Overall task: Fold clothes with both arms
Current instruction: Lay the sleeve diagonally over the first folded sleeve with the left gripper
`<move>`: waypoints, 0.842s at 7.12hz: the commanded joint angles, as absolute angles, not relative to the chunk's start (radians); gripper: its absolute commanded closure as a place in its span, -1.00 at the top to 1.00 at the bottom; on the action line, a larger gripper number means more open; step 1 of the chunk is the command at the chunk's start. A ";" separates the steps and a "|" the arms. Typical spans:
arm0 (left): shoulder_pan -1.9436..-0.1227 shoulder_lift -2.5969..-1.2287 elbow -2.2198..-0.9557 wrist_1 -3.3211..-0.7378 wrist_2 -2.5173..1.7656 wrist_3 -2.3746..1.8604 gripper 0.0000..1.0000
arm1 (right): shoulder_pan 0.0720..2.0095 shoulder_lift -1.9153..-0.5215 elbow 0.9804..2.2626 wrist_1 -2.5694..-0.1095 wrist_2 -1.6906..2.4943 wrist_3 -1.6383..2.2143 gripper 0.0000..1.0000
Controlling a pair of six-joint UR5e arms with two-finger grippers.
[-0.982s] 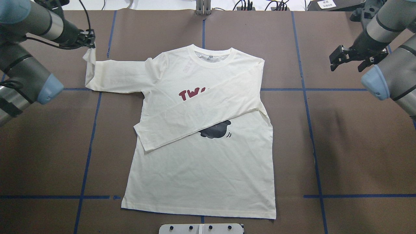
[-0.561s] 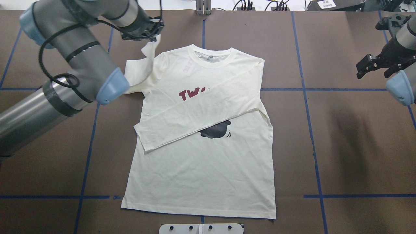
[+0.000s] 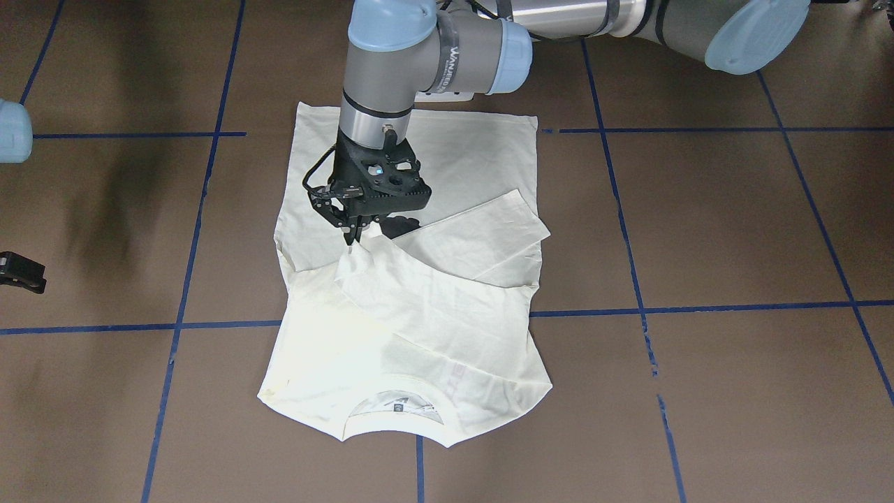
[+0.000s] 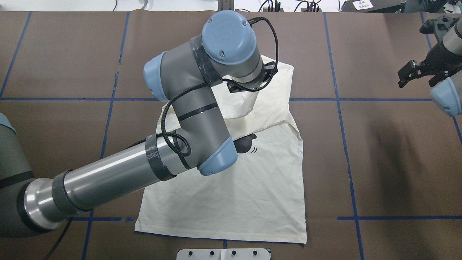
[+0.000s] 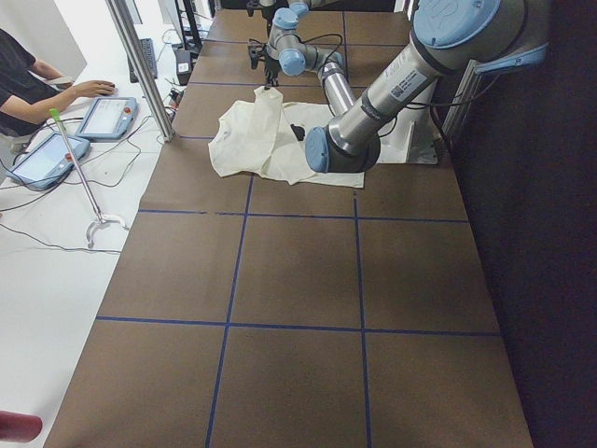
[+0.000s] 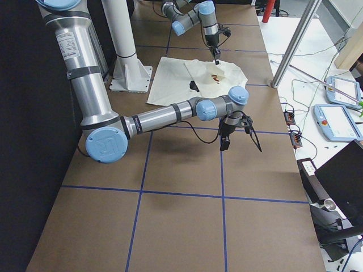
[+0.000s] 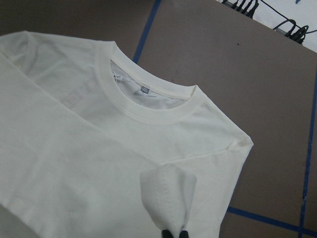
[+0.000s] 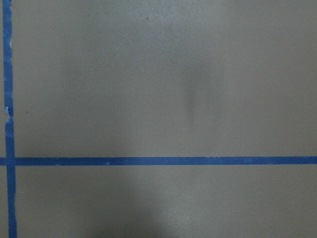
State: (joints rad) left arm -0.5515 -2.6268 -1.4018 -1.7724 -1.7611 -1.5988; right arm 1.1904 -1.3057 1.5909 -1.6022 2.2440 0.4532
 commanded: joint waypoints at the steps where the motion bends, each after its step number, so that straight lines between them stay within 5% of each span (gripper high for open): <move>1: -0.479 -2.623 -1.355 -1.859 -1.723 -1.641 -1.00 | 1.189 -1.305 1.589 -1.601 2.244 0.454 1.00; 4: -0.372 -2.686 -1.152 -2.009 -1.596 -1.757 -1.00 | 1.187 -1.302 1.575 -1.601 2.244 0.453 1.00; 5: -0.327 -2.786 -0.986 -2.099 -1.557 -1.825 0.43 | 1.186 -1.302 1.575 -1.601 2.244 0.453 1.00; 6: -0.304 -2.812 -0.970 -2.138 -1.548 -1.749 0.99 | 1.186 -1.284 1.575 -1.601 2.244 0.457 1.00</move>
State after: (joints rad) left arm -0.3414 -2.7557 -1.0483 -2.0706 -1.5752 -1.7742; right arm 1.1866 -1.2980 1.5758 -1.6015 2.2442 0.4535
